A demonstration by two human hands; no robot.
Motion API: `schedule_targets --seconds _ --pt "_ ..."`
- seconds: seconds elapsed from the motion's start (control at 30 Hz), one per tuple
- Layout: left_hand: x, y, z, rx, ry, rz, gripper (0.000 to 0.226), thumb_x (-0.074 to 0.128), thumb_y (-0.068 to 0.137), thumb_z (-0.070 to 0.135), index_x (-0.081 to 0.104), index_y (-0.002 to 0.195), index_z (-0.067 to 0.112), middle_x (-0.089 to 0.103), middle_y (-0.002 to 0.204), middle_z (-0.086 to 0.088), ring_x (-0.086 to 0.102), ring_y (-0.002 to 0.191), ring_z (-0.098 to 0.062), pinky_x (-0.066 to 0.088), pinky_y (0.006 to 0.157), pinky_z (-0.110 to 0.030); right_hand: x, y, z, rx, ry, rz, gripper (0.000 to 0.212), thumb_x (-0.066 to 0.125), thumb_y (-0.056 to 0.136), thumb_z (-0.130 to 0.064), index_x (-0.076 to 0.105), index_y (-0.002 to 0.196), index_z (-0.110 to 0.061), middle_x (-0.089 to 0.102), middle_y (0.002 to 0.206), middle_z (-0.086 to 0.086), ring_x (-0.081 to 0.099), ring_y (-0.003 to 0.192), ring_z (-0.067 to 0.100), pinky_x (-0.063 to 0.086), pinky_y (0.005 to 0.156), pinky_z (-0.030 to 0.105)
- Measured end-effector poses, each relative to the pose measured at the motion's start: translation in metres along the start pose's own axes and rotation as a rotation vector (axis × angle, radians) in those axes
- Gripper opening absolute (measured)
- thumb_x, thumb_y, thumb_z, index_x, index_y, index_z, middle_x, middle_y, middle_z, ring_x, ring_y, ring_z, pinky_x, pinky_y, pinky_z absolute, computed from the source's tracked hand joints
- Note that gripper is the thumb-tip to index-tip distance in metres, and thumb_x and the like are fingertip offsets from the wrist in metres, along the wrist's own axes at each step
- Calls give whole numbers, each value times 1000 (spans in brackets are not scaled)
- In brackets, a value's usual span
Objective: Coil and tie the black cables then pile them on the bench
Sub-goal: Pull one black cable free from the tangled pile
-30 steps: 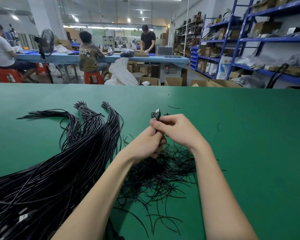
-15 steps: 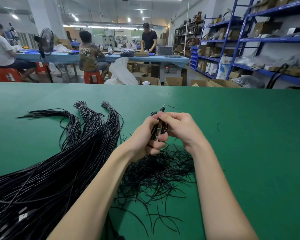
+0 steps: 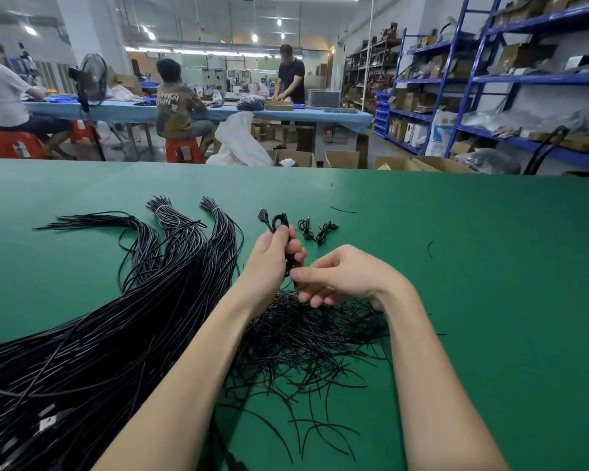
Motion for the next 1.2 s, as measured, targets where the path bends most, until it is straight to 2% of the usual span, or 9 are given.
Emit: schedule_targets --seconds 0.2,0.4,0.6,0.73,0.87,0.93,0.97,1.03,1.2 --pt "-3 1 2 28 -4 16 24 31 110 23 45 95 13 42 60 11 45 67 -16 40 71 -27 13 5 -10 -75 22 -8 16 67 94 -8 76 81 -5 75 72 3 64 57 5 48 51 13" --pt "-3 2 -5 -24 -174 54 25 32 111 22 45 93 12 39 59 8 46 57 -13 41 58 -23 16 2 -11 -117 -57 -70 20 71 90 -10 74 70 -13 71 66 1 59 59 8 47 54 14" --pt "3 1 -5 -26 -167 -5 24 31 110 21 43 92 13 35 58 10 39 49 -10 40 52 -24 16 4 0 -62 -120 -127 18 73 90 -17 76 72 -15 73 69 1 58 59 9 46 55 15" --pt "3 -2 -5 27 82 -29 24 30 111 22 42 92 14 36 55 14 35 46 -8 41 52 -23 1 -2 8 -8 -236 -116 20 79 88 -35 80 80 -17 77 77 -5 64 61 3 51 57 14" --pt "2 -4 3 149 451 -29 27 32 110 25 43 86 19 41 58 14 35 50 -8 35 50 -27 -50 -5 -3 -151 34 280 25 71 85 -60 77 91 -37 77 103 -14 73 88 3 63 84 31" --pt "9 -7 8 233 582 -16 28 33 109 24 44 83 22 44 59 14 38 49 -6 37 51 -28 -41 -1 -12 -217 83 267 20 66 87 -64 76 85 -48 76 106 -17 72 101 8 61 93 39" --pt "14 -9 10 276 645 -25 27 34 108 21 46 85 23 47 62 15 42 49 0 39 53 -22 -32 2 -15 -233 62 245 20 64 89 -64 77 86 -49 76 106 -16 71 104 9 58 97 42" --pt "22 -13 11 337 768 -58 23 34 106 13 53 94 18 52 71 15 52 55 7 36 54 -8 -20 7 -18 -261 32 252 27 63 93 -60 78 90 -39 77 97 -18 70 104 7 54 102 45" --pt "25 -13 14 340 915 -124 17 33 107 16 50 105 19 61 79 5 55 59 0 37 53 -11 -21 11 -21 -330 39 317 26 63 96 -53 78 85 -34 77 83 -15 69 80 3 58 95 48"
Point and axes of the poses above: each hand's wrist, its own y-axis towards the middle knuckle, its own x-axis out of the palm, z = x × y, the point moved 9 cm from there along y, towards the middle knuckle
